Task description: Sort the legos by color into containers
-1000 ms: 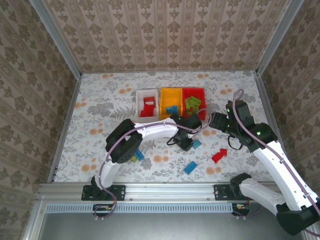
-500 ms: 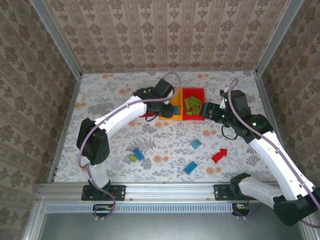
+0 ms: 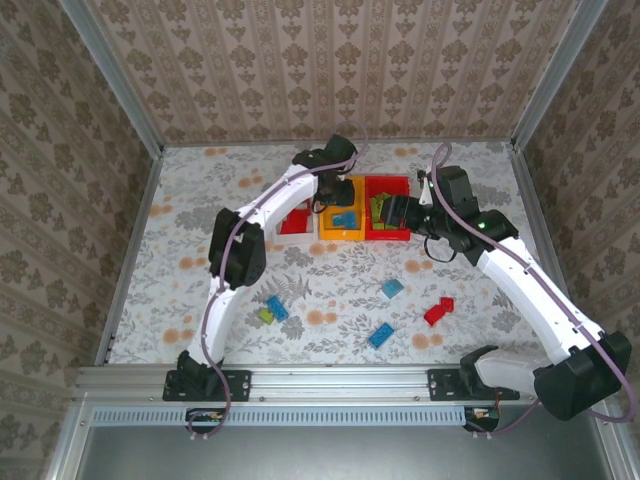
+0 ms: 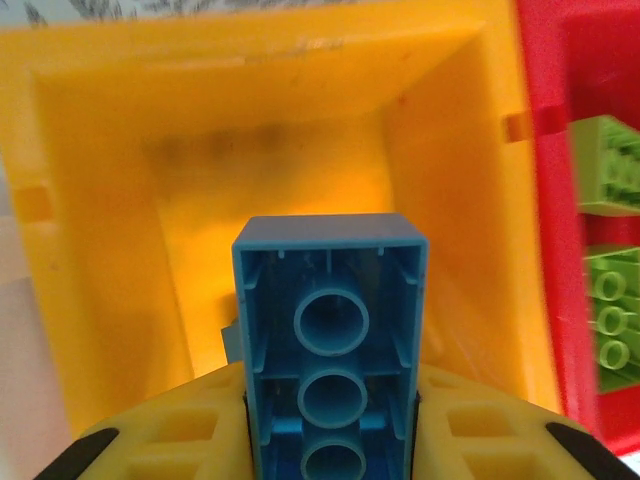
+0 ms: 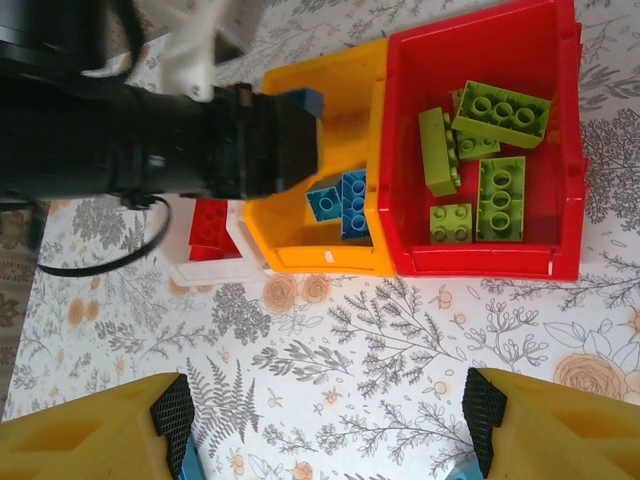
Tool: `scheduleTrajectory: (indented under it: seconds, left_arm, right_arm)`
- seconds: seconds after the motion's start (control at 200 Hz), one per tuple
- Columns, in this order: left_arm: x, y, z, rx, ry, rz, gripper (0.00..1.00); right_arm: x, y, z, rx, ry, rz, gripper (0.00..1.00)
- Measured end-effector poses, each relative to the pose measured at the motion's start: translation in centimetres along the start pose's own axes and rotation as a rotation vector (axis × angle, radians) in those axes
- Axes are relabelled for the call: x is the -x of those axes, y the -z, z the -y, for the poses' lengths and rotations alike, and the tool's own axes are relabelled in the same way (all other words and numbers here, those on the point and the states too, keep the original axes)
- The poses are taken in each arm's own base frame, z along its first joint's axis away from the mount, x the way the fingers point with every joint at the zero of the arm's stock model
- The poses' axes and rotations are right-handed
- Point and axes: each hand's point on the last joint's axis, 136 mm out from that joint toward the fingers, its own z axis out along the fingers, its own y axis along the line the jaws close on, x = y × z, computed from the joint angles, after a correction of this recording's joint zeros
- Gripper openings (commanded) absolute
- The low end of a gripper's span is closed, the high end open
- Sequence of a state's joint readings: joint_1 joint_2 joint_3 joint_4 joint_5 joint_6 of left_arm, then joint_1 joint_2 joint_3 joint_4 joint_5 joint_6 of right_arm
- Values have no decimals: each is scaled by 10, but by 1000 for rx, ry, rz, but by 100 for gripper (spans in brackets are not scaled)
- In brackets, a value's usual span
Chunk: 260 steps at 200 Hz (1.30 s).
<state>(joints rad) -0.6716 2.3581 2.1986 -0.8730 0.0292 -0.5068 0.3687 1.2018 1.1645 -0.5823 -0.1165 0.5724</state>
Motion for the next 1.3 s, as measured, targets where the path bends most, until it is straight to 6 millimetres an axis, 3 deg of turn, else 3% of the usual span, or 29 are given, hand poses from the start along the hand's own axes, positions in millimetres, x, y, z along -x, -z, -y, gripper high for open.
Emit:
scheduleTrajectory:
  seconds: [0.2,0.415,0.665,0.79,0.89,1.135,1.3]
  left_arm:
    - [-7,-16,-4,17,29,-33,38]
    - [-6,-18,-2,13,58,-32,59]
    - [-2,-13,1,2,62,-23,61]
    - [-2,-8,6,-5,58,-16,68]
    - [-8,10,12,-17,50,-6,72]
    - [-21,91,33,-119,2,91,74]
    - [-49,126,32,-203,-62,114,75]
  right_arm:
    - [2,0,1,5,-7,2,75]
    - [2,0,2,10,-13,-1,76]
    - [2,1,3,6,-14,-2,76]
    - [-2,7,12,-37,-25,-5,75]
    - [-9,12,24,-95,-58,-19,72]
    - [-35,20,59,-274,-206,-84,70]
    - [-50,21,73,-345,-271,-117,68]
